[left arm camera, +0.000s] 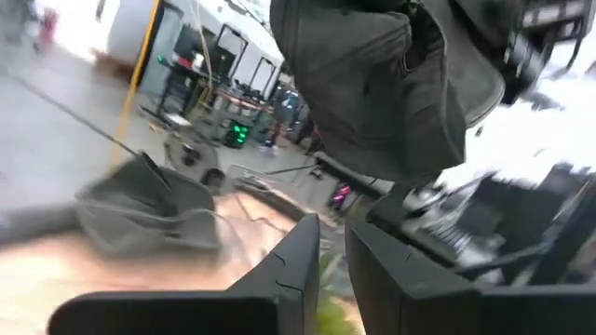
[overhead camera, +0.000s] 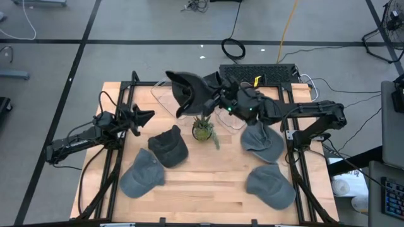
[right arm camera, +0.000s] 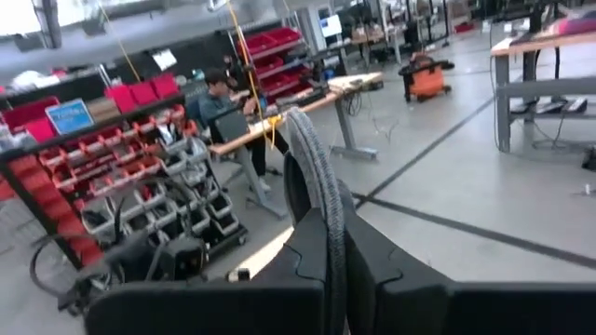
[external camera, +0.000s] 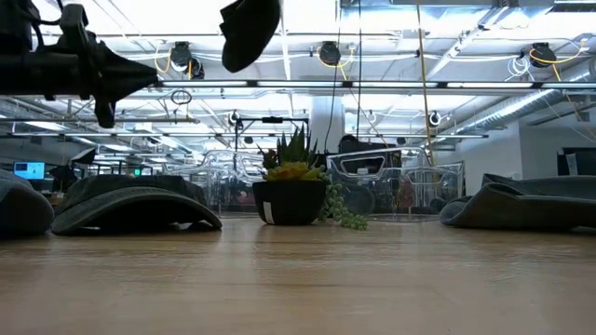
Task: Pick & Place hat
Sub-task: Put the bottom right black cap into the left transparent bin
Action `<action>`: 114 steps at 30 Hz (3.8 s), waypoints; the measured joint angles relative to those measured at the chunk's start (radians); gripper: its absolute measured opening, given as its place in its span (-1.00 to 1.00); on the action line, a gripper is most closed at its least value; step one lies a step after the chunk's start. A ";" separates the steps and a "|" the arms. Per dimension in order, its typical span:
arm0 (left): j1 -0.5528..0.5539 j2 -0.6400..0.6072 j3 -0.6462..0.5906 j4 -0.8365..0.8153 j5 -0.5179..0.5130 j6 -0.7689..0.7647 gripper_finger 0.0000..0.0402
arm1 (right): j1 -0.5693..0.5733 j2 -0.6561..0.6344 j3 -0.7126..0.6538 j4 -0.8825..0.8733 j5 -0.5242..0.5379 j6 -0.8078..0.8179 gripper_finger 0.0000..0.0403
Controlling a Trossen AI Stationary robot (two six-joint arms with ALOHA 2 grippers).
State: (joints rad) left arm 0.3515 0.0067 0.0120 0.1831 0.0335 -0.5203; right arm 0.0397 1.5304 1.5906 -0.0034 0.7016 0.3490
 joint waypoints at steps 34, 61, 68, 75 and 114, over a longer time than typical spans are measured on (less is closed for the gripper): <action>0.000 0.000 0.004 0.257 0.026 -0.512 -0.52 | -0.009 0.001 0.000 0.362 -0.102 -0.275 -1.00; 0.000 0.666 0.746 0.257 0.128 -0.199 -0.17 | -0.021 0.000 0.000 0.775 -0.235 -0.803 -1.00; 0.000 0.855 0.906 0.254 0.153 -0.161 -0.18 | -0.021 -0.004 0.026 0.817 -0.315 -0.842 -1.00; -0.036 1.004 0.998 0.269 0.154 -0.167 -0.06 | -0.021 -0.005 0.045 0.816 -0.344 -0.889 -1.00; -0.178 1.246 1.234 0.342 0.066 -0.174 -0.68 | -0.025 -0.004 0.047 0.758 -0.367 -0.806 -1.00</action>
State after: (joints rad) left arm 0.1734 1.2530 1.2457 0.5248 0.0997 -0.6941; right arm 0.0151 1.5265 1.6375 0.7545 0.3343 -0.4567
